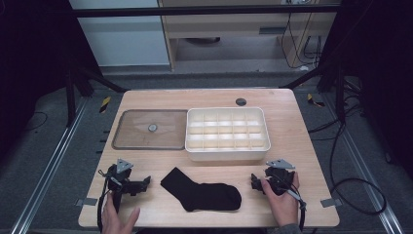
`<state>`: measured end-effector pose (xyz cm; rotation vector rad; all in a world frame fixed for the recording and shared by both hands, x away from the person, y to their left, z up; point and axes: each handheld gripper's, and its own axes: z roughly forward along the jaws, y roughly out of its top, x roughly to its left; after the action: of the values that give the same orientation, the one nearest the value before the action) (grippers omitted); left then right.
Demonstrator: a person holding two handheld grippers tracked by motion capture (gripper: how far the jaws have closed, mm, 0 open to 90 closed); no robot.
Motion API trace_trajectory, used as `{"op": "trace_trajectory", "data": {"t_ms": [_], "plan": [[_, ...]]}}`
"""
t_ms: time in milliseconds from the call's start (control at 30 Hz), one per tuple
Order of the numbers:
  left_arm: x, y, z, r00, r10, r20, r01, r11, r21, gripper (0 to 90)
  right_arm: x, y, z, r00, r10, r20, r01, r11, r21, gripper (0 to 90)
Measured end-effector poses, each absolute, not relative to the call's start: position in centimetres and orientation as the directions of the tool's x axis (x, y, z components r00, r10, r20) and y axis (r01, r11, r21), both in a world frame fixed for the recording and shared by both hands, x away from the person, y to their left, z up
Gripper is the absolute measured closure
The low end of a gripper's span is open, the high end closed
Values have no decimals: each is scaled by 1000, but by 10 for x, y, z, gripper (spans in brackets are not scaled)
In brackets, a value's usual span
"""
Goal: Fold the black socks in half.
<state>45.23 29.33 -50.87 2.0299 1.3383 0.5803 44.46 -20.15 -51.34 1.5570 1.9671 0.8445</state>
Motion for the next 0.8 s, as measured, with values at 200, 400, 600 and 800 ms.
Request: {"op": "trace_trajectory", "data": {"t_ms": [200,400,600,800], "plan": [[452,293,-509,387,922,19,644,-285,710,0,445,-201,-513,-231,973,-1,670,160,725,5],[453,294,-509,386,922,14,644,-280,712,0,445,-202,-513,-233,972,-1,669,161,725,5],[452,294,-509,388,922,10,644,-279,712,0,444,-202,-513,-235,972,-3,668,164,726,12],[447,294,-502,405,914,-13,652,-278,706,44,440,-199,-507,-255,967,-2,680,181,711,144]]}}
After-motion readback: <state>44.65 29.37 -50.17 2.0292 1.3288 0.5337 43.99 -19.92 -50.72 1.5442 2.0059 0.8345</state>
